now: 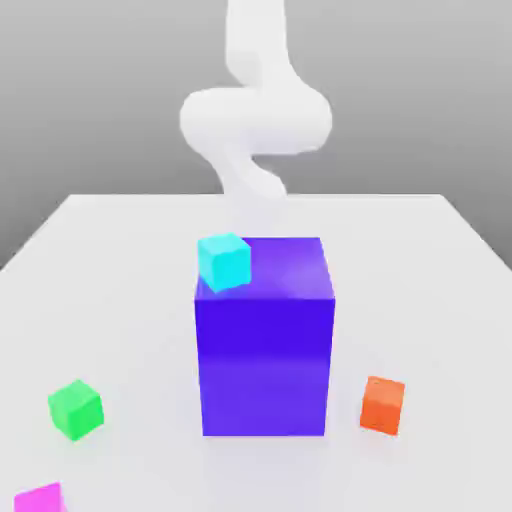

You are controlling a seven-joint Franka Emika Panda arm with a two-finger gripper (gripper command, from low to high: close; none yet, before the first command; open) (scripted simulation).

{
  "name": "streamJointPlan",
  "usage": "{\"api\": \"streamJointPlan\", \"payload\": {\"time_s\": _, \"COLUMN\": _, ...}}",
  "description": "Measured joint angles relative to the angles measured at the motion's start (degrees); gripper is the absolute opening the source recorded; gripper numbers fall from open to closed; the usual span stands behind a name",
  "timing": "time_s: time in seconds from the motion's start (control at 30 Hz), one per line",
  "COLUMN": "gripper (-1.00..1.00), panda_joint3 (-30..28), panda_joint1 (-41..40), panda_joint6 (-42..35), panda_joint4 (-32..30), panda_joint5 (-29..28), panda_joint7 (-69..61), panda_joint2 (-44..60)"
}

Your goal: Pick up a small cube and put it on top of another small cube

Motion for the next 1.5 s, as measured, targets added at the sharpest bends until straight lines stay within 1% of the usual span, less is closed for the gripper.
{"api": "streamJointPlan", "payload": {"time_s": 0.33, "gripper": 0.00, "panda_joint3": -0.06, "panda_joint1": -7.07, "panda_joint6": 4.94, "panda_joint4": 2.58, "panda_joint5": -1.14, "panda_joint7": 13.43, "panda_joint2": 21.13}}
{"api": "streamJointPlan", "payload": {"time_s": 0.63, "gripper": 0.00, "panda_joint3": -2.34, "panda_joint1": -11.82, "panda_joint6": 9.29, "panda_joint4": 4.87, "panda_joint5": -1.33, "panda_joint7": 24.74, "panda_joint2": 39.82}}
{"api": "streamJointPlan", "payload": {"time_s": 0.83, "gripper": 0.00, "panda_joint3": -4.07, "panda_joint1": -13.88, "panda_joint6": 12.22, "panda_joint4": 6.39, "panda_joint5": 0.50, "panda_joint7": 30.94, "panda_joint2": 52.30}}
{"api": "streamJointPlan", "payload": {"time_s": 1.03, "gripper": 0.00, "panda_joint3": -5.55, "panda_joint1": -16.15, "panda_joint6": 15.29, "panda_joint4": 7.98, "panda_joint5": 4.19, "panda_joint7": 35.59, "panda_joint2": 64.83}}
{"api": "streamJointPlan", "payload": {"time_s": 1.17, "gripper": 0.00, "panda_joint3": -4.74, "panda_joint1": -17.22, "panda_joint6": 20.80, "panda_joint4": 9.74, "panda_joint5": 5.67, "panda_joint7": 35.49, "panda_joint2": 73.12}}
{"api": "streamJointPlan", "payload": {"time_s": 1.2, "gripper": -1.00, "panda_joint3": -4.58, "panda_joint1": -17.35, "panda_joint6": 21.69, "panda_joint4": 10.01, "panda_joint5": 5.83, "panda_joint7": 35.40, "panda_joint2": 74.31}}
{"api": "streamJointPlan", "payload": {"time_s": 1.4, "gripper": -1.00, "panda_joint3": -4.50, "panda_joint1": -17.42, "panda_joint6": 22.21, "panda_joint4": 10.14, "panda_joint5": 5.94, "panda_joint7": 35.34, "panda_joint2": 74.91}}
{"api": "streamJointPlan", "payload": {"time_s": 1.5, "gripper": -1.00, "panda_joint3": -5.12, "panda_joint1": -16.93, "panda_joint6": 19.22, "panda_joint4": 9.24, "panda_joint5": 5.55, "panda_joint7": 35.64, "panda_joint2": 71.04}}
